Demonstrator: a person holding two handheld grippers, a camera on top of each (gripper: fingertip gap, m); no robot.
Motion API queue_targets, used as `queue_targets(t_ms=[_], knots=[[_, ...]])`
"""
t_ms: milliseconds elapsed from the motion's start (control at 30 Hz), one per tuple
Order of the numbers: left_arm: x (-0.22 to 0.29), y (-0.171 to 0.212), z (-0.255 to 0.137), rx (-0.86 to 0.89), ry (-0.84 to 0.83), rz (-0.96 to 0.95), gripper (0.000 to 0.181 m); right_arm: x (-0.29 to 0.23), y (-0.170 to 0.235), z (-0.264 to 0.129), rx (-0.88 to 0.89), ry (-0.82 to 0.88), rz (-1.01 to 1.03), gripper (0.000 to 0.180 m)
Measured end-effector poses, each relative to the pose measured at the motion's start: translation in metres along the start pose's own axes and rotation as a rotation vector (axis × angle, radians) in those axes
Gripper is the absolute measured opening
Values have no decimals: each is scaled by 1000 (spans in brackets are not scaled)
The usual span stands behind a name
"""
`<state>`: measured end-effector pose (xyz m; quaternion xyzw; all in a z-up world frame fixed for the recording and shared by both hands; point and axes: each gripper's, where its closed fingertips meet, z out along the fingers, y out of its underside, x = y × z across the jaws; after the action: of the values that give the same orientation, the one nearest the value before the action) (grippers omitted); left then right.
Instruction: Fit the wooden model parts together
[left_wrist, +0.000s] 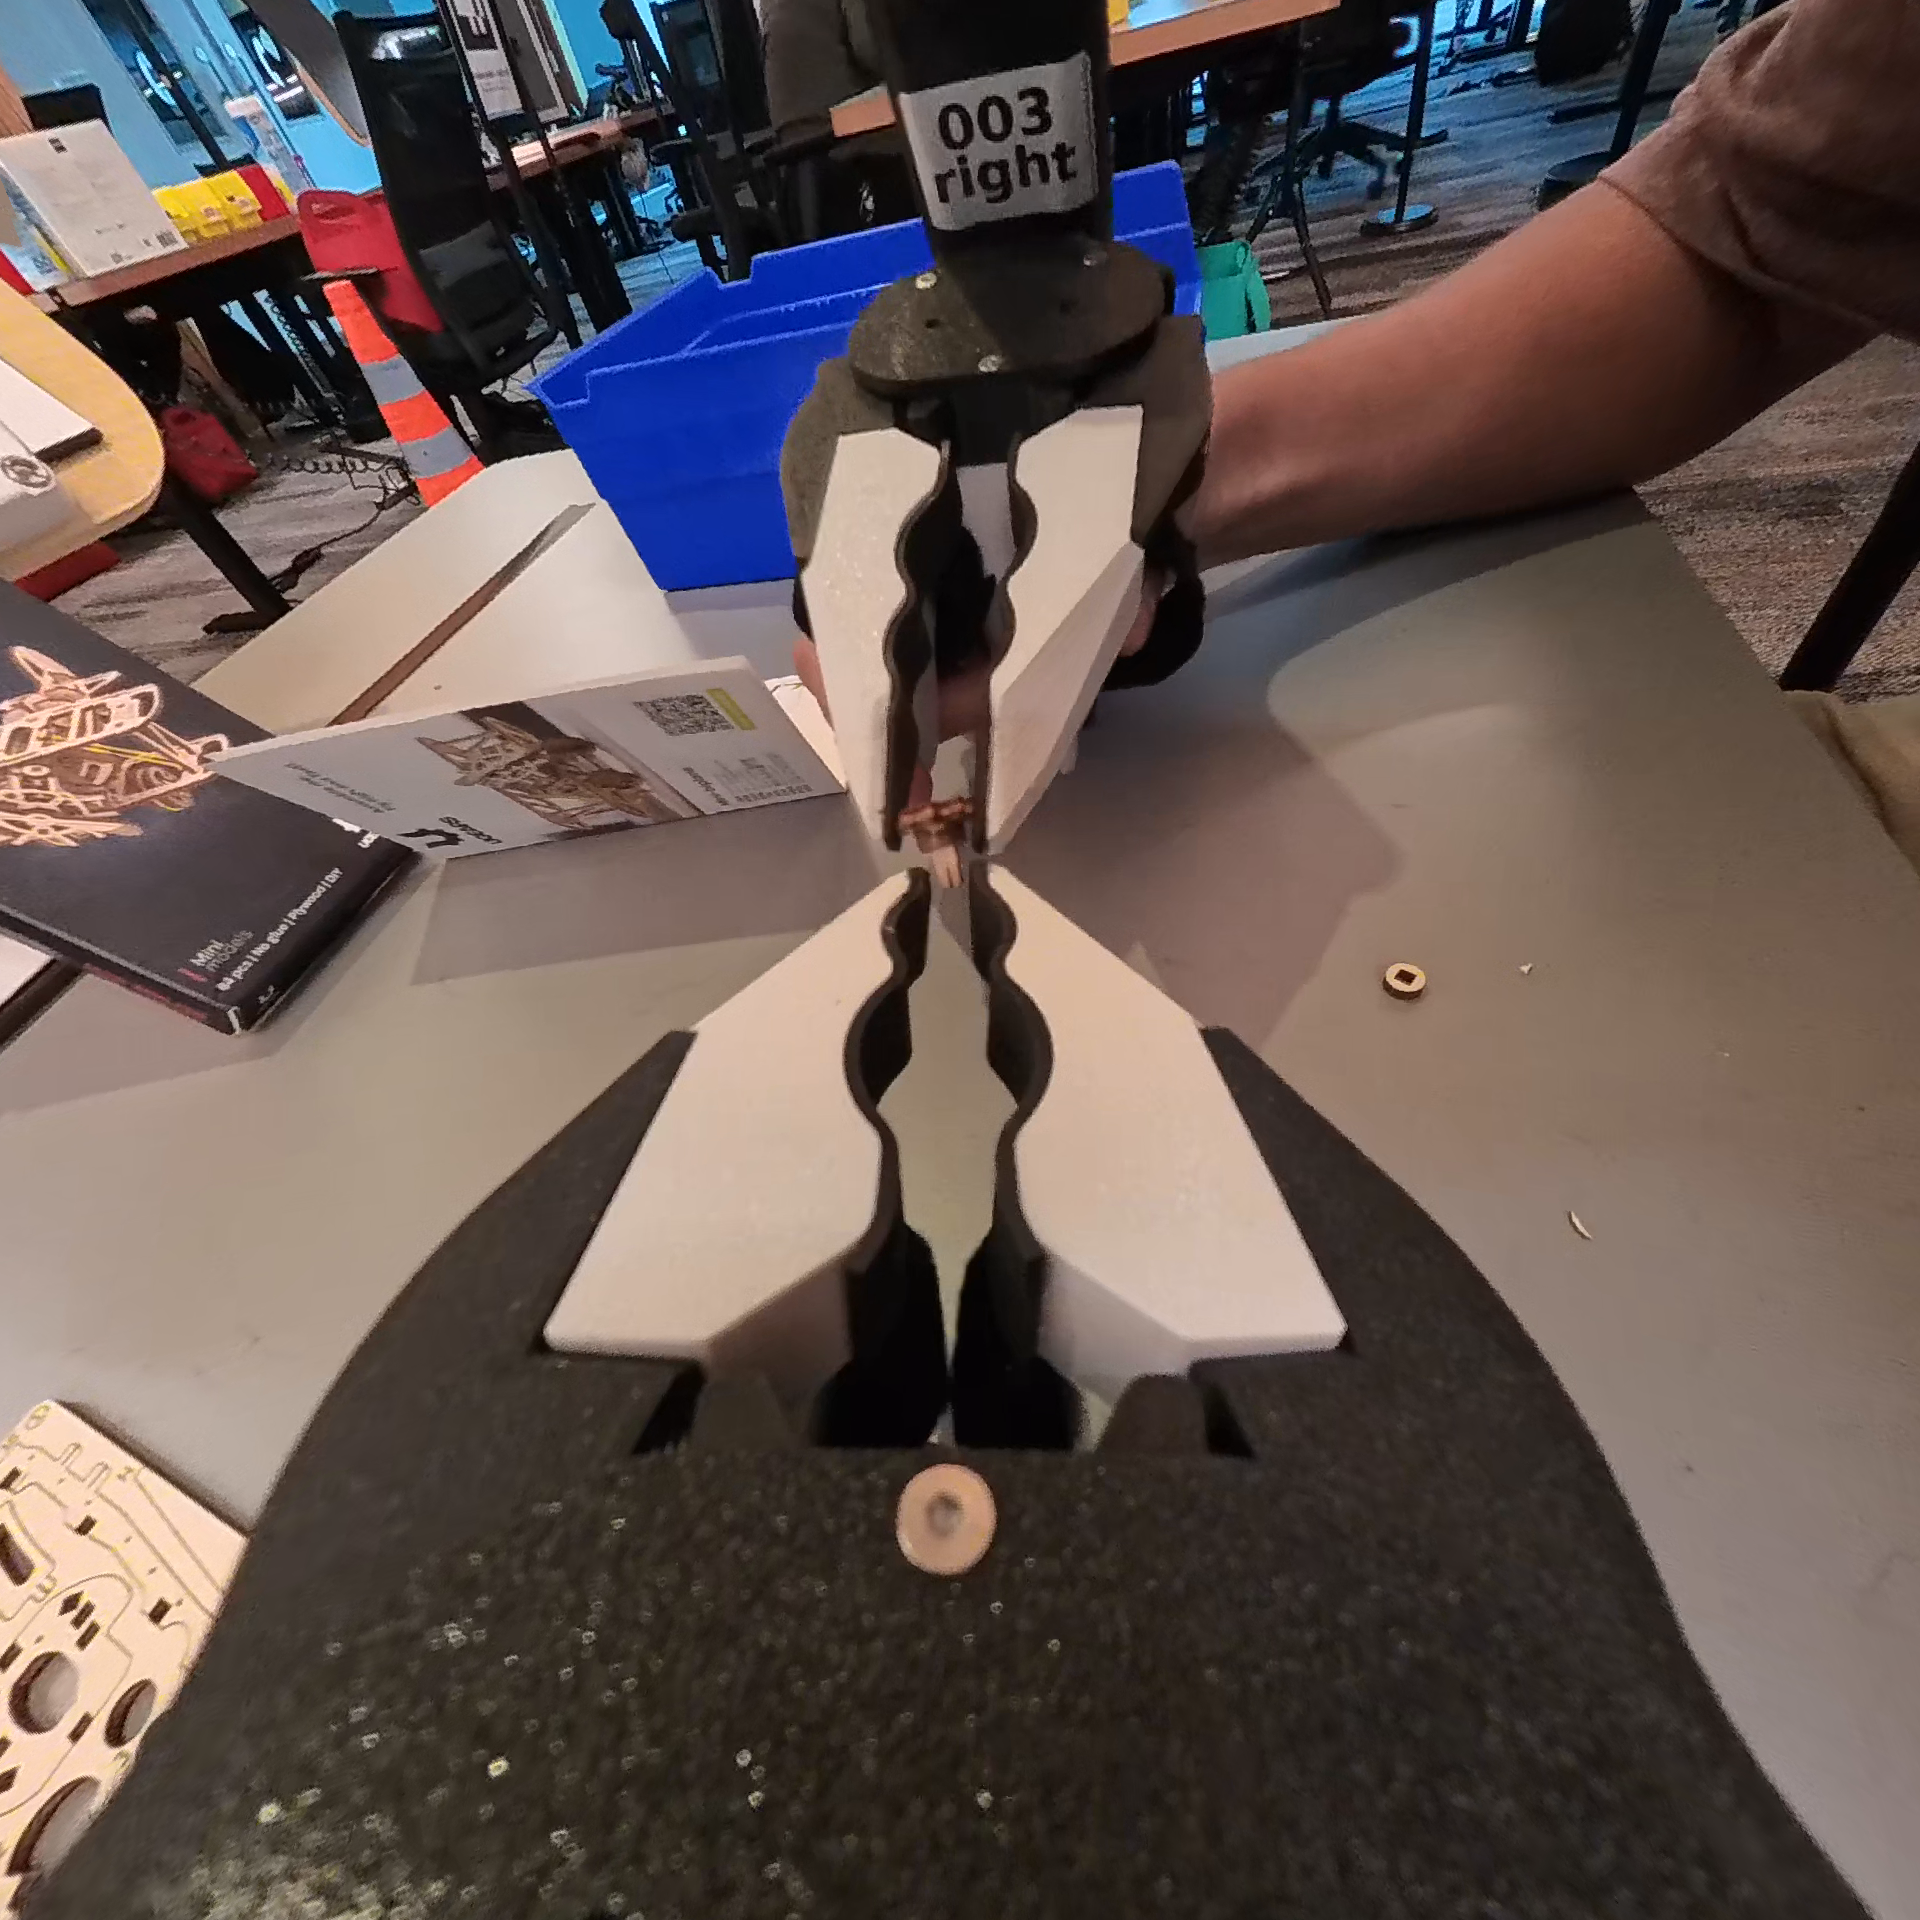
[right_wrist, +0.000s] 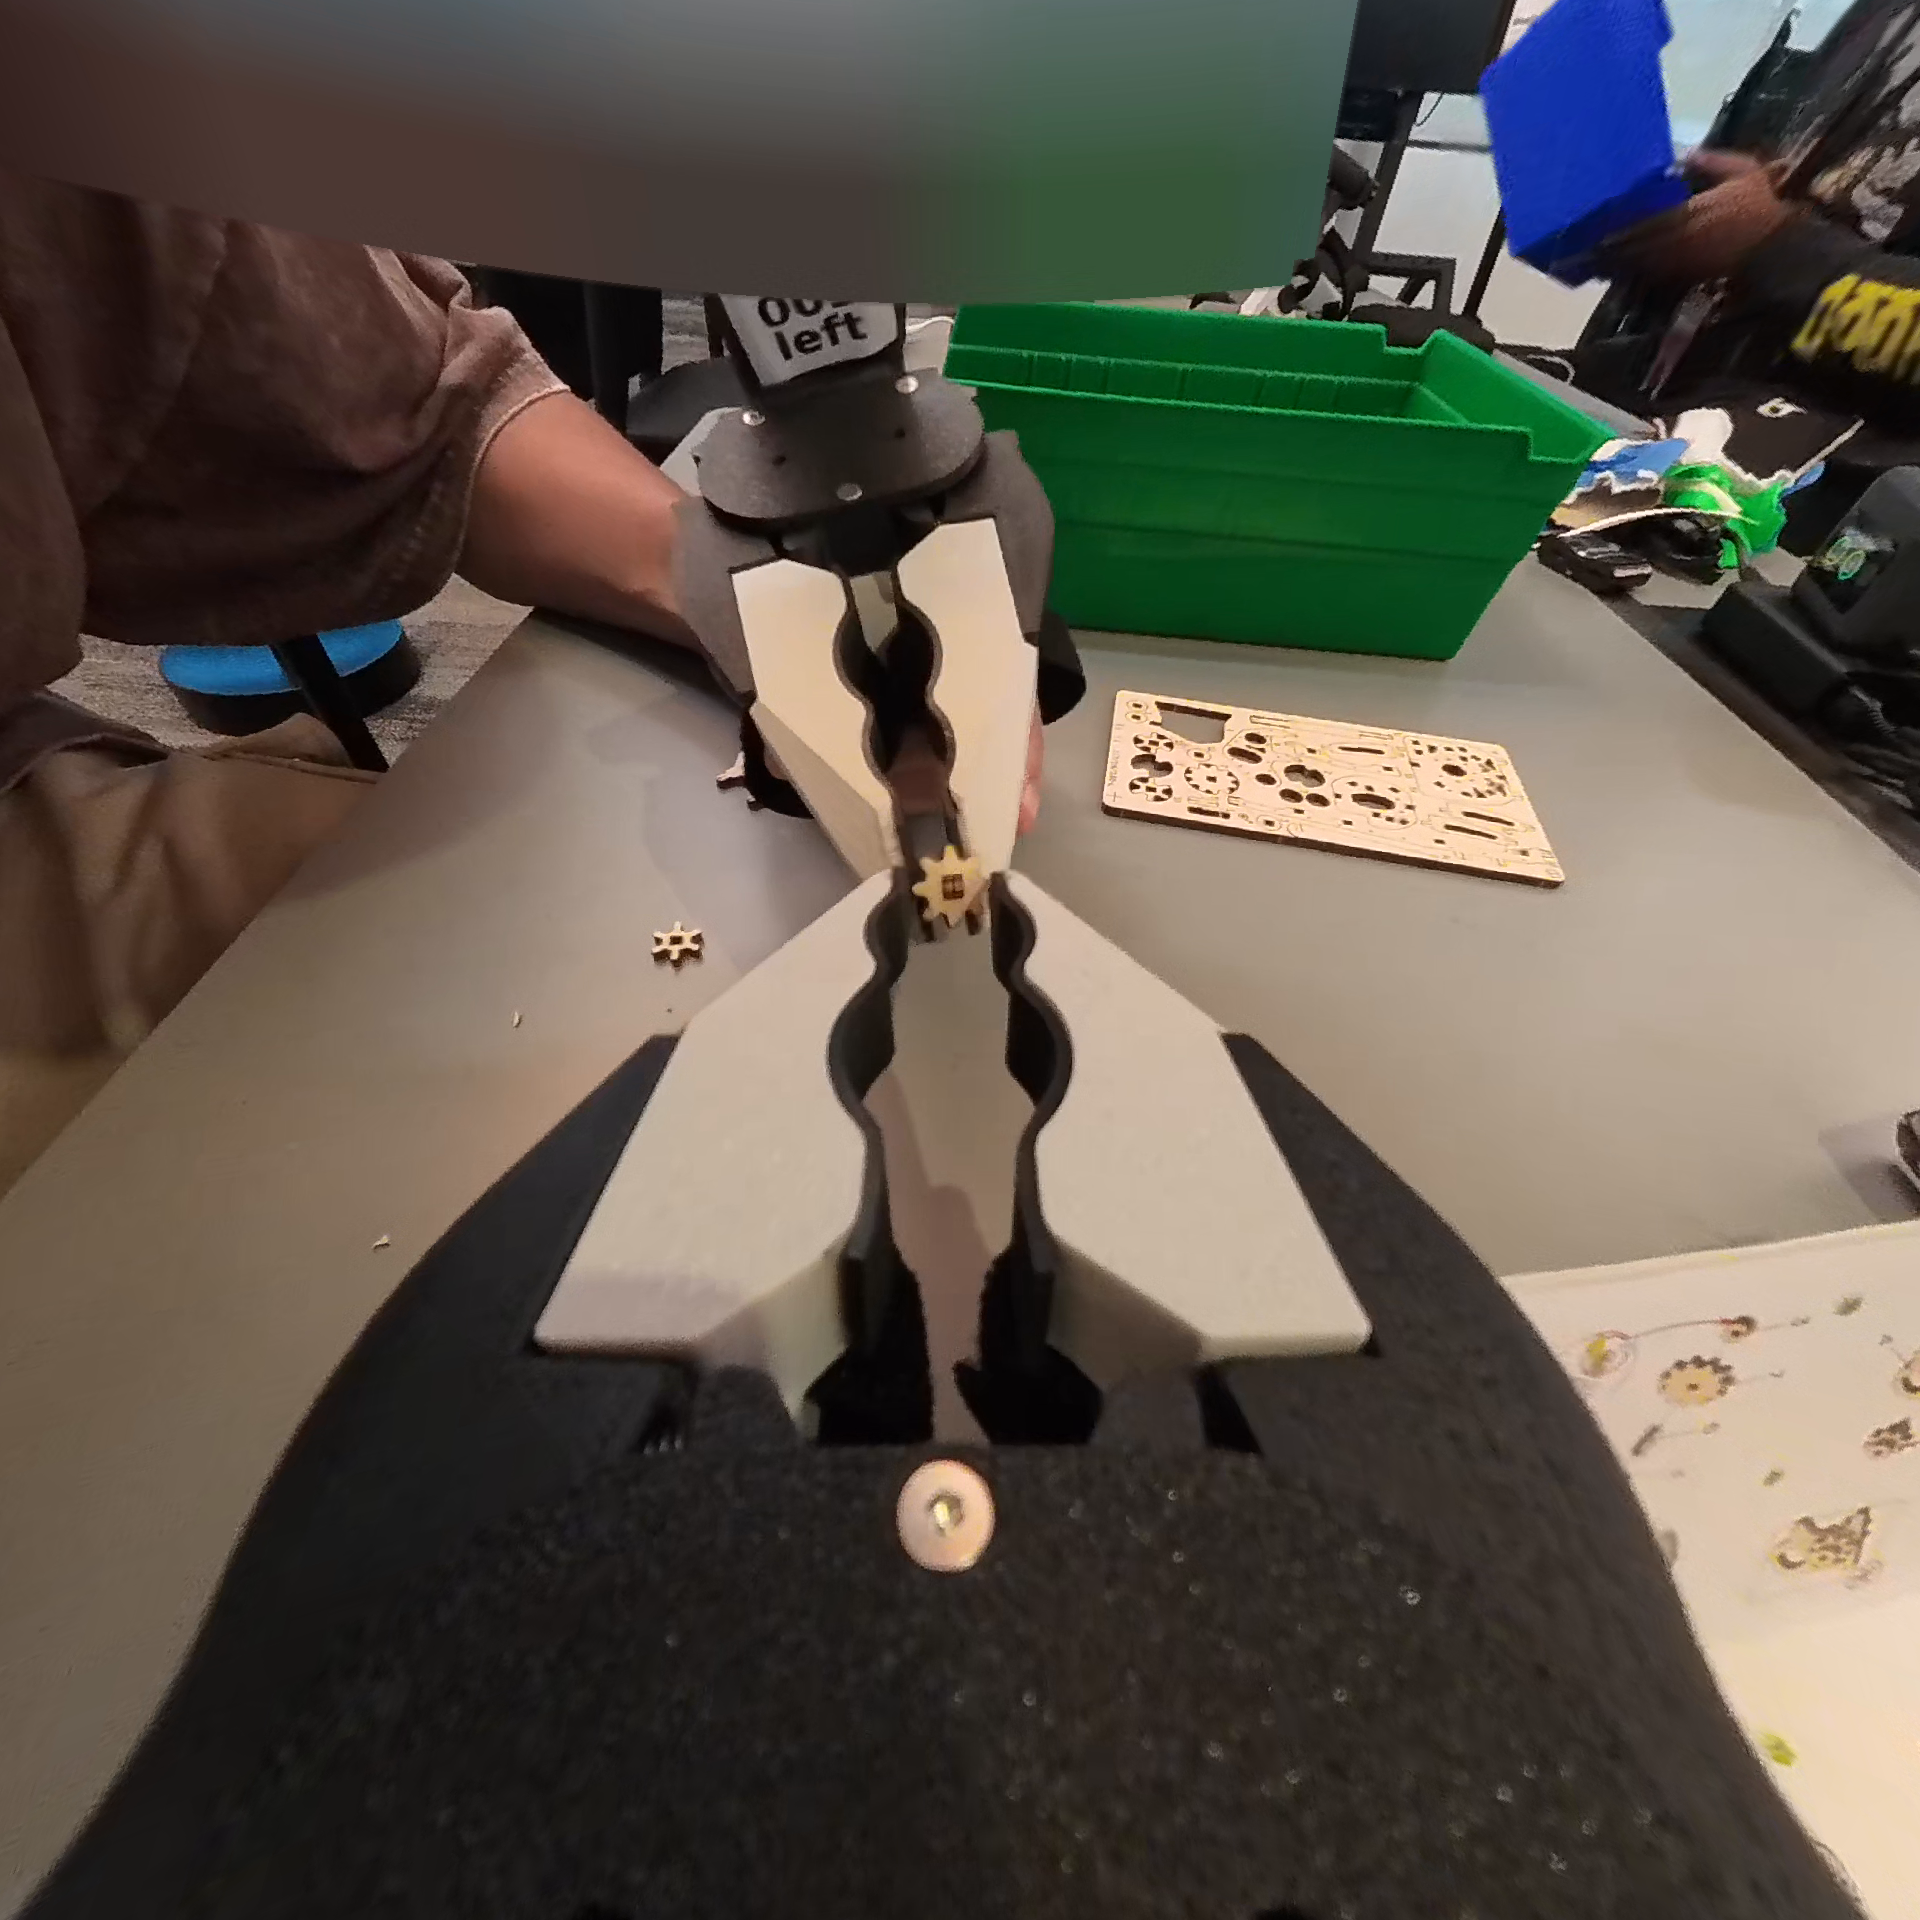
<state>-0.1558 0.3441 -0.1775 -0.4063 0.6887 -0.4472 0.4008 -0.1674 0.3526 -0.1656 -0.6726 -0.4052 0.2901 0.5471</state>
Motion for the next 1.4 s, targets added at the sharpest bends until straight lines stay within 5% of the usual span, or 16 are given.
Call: queue_targets(t_ms=[800, 1100, 1400], knots=[[-1, -4, -4, 35, -27, 35, 0, 5, -5, -8, 13, 4, 16, 15], [18, 0, -1, 9, 49, 131, 0, -10, -8, -18, 8, -168, 169, 11], [22, 2, 0, -1, 71, 155, 0, 0, 18, -15, -133, -116, 151, 22]])
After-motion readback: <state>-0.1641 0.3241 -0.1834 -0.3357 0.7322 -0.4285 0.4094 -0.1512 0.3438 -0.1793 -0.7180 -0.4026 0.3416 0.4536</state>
